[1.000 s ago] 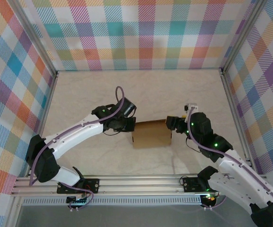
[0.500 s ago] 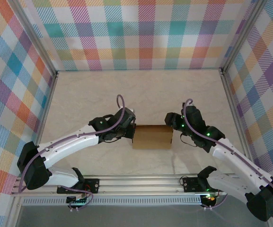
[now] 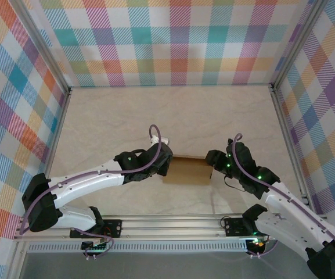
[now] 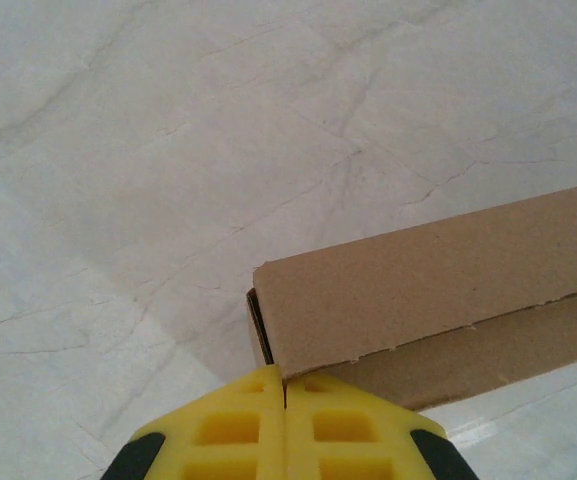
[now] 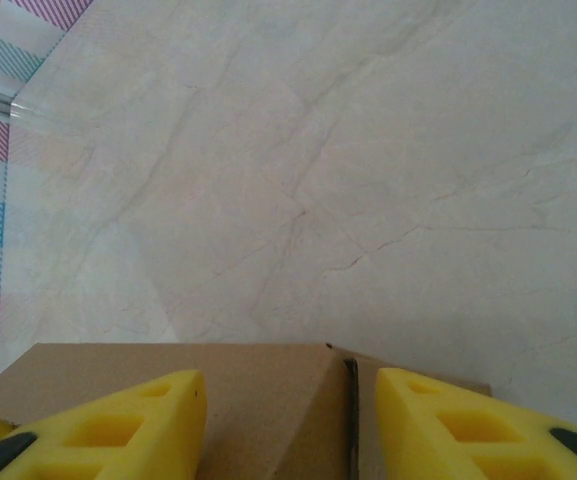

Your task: Fold the paper box

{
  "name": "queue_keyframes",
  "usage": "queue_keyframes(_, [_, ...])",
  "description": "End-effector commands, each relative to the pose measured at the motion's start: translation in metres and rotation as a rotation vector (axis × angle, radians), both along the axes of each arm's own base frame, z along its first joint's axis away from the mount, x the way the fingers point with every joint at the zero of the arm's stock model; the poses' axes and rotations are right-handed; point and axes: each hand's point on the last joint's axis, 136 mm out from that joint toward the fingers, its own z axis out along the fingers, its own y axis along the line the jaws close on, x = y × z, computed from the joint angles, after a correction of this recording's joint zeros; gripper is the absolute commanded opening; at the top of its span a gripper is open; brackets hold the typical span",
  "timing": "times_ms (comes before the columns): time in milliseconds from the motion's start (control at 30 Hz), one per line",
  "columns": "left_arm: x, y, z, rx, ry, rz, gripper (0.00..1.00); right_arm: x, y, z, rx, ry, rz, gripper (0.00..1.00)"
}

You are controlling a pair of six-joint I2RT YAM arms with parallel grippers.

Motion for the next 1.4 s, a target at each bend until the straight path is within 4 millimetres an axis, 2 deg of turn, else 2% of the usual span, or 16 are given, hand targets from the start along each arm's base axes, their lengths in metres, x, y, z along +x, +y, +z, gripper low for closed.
queue_keyframes(0, [-0.008,0.011,-0.015,0.056,0.015,0.004,0.00,-0.015,-0.005,-0.032,-0.013,0.105,-0.014,0.46])
queue_keyframes(67, [-0.008,0.013,-0.014,0.059,0.008,0.013,0.00,-0.017,-0.007,-0.040,-0.017,0.118,-0.020,0.44])
queue_keyframes(167, [-0.009,0.017,-0.012,0.058,0.000,0.017,0.05,-0.020,-0.009,-0.049,-0.027,0.133,-0.023,0.42])
queue_keyframes(300, [-0.010,0.026,-0.008,0.054,-0.023,0.030,0.20,-0.019,-0.009,-0.046,-0.029,0.120,-0.021,0.42])
queue_keyframes(567, [-0.014,0.036,0.006,0.022,-0.064,0.023,0.40,-0.020,-0.006,-0.047,-0.032,0.116,0.006,0.41])
queue_keyframes(867, [-0.028,0.033,0.027,-0.103,-0.070,-0.046,0.62,-0.020,-0.005,-0.049,-0.026,0.075,0.029,0.40])
queue_keyframes(1100, [-0.024,0.038,0.057,-0.271,-0.101,0.057,0.91,-0.020,-0.005,-0.044,-0.011,0.028,0.042,0.40])
queue_keyframes(1233, [-0.024,0.026,0.058,-0.266,-0.024,0.065,0.95,-0.021,-0.005,-0.041,0.002,-0.008,0.054,0.40])
queue_keyframes(1367, [-0.025,0.021,0.045,-0.232,0.013,0.055,0.96,-0.023,-0.003,-0.043,0.009,-0.019,0.069,0.40])
